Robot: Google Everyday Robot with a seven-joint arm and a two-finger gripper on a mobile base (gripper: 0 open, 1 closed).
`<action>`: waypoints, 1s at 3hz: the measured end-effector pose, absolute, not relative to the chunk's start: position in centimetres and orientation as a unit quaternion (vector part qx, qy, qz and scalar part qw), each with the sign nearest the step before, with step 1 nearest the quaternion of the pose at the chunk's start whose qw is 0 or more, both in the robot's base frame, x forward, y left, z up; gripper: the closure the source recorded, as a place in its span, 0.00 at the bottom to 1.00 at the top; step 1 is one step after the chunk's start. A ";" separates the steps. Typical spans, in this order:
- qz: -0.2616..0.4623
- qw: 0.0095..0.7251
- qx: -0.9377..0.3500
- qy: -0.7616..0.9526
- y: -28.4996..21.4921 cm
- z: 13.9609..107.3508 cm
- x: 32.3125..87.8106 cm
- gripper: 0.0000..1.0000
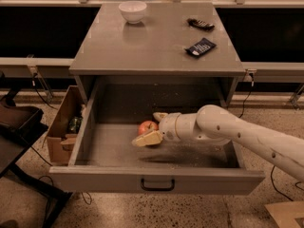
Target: Pick apple from top drawer and place on counter
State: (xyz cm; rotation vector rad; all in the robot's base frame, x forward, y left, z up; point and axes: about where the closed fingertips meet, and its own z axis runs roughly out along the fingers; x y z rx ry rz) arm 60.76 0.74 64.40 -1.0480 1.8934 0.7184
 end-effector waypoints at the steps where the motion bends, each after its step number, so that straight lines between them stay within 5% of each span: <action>1: 0.306 0.403 -0.417 0.755 3.6 62.0 59.8 0.43; 3: 0.299 0.404 -0.429 0.750 2.4 66.2 61.1 0.95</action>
Offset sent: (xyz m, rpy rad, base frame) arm -0.0082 0.0567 -0.0663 0.0085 0.0894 0.0644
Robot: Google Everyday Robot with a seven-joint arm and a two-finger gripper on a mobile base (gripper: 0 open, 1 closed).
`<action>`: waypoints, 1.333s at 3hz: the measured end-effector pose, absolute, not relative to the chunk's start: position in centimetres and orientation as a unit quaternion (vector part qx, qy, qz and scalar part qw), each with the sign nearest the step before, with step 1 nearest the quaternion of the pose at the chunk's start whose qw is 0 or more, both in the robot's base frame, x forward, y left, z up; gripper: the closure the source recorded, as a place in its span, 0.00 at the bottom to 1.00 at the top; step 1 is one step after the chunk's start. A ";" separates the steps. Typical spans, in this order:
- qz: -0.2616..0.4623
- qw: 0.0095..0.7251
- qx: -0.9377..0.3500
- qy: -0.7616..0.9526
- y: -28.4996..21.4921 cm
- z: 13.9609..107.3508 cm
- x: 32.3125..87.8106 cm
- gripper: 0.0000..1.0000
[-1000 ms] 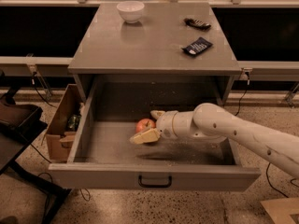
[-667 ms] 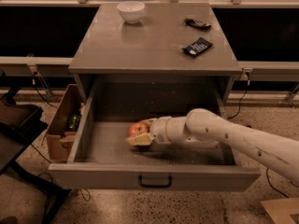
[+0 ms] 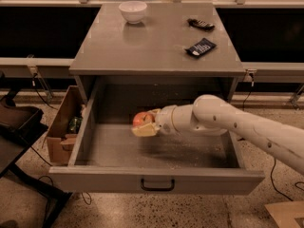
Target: Pick apple from top drawer and place on counter
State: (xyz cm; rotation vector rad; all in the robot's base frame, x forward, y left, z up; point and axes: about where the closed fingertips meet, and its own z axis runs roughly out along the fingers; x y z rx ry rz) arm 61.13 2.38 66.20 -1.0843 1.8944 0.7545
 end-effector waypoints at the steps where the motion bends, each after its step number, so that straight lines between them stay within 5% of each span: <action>1: 0.254 0.423 -0.468 0.733 0.0 76.1 63.3 1.00; 4: 0.246 0.401 -0.575 0.669 0.9 94.5 67.7 1.00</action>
Offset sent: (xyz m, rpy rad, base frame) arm 0.0714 -0.0413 0.3847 -0.1830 -0.3401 0.2538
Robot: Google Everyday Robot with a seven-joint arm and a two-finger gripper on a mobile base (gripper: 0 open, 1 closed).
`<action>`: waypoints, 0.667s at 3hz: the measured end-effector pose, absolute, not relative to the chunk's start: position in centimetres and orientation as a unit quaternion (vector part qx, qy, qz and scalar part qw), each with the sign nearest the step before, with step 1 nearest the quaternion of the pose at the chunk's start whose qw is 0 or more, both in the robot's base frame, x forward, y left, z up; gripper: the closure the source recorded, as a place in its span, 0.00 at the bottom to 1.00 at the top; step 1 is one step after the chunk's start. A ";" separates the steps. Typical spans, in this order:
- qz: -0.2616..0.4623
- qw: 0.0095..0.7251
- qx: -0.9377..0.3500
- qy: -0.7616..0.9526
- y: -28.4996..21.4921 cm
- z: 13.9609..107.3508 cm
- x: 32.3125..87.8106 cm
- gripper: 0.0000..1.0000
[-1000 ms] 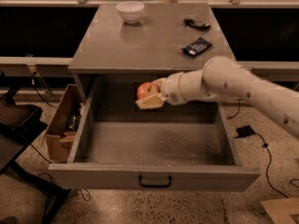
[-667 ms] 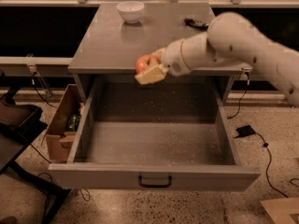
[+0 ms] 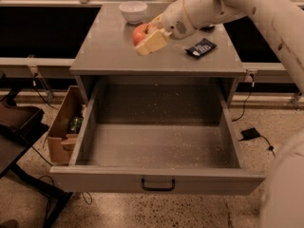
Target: Pick apple from top drawer and place on counter
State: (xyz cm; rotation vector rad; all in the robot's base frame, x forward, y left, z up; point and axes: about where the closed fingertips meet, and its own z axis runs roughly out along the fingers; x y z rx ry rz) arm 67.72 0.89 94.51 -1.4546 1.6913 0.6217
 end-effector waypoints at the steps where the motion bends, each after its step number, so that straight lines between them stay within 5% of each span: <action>1: 0.263 0.401 -0.569 0.668 3.3 95.2 71.7 1.00; 2: 0.256 0.439 -0.533 0.677 4.0 97.1 76.5 1.00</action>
Offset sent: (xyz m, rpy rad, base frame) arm 0.1801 0.0211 0.0844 0.1987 -0.1076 -0.2397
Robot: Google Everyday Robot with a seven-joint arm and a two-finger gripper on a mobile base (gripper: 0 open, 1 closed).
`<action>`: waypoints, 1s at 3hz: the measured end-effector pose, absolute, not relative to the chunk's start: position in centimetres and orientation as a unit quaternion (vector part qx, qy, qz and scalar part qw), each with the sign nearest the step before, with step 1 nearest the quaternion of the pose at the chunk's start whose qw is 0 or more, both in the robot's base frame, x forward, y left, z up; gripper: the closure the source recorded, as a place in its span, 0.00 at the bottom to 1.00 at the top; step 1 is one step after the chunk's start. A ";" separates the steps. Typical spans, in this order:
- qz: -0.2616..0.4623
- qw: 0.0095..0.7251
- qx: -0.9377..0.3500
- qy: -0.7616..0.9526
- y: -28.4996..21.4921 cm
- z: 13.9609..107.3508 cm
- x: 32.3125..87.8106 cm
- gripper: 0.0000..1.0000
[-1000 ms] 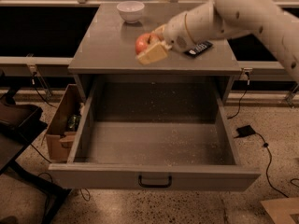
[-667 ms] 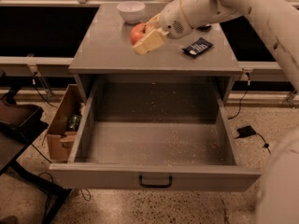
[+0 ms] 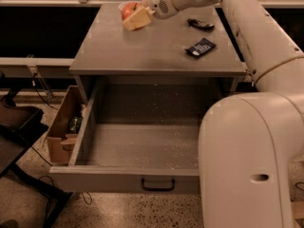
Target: Pick apple from top drawer and place on counter
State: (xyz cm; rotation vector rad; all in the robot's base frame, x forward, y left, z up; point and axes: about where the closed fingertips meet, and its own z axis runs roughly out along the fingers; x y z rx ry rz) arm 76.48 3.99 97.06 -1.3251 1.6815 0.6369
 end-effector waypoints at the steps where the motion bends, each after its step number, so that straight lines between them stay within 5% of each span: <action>1: 0.235 0.470 -0.483 0.701 4.2 97.4 81.7 1.00; 3: 0.278 0.366 -0.474 0.751 11.5 84.5 84.1 0.99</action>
Offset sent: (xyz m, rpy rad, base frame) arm 0.1198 0.0413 -0.0963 -0.0325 0.1892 -0.1895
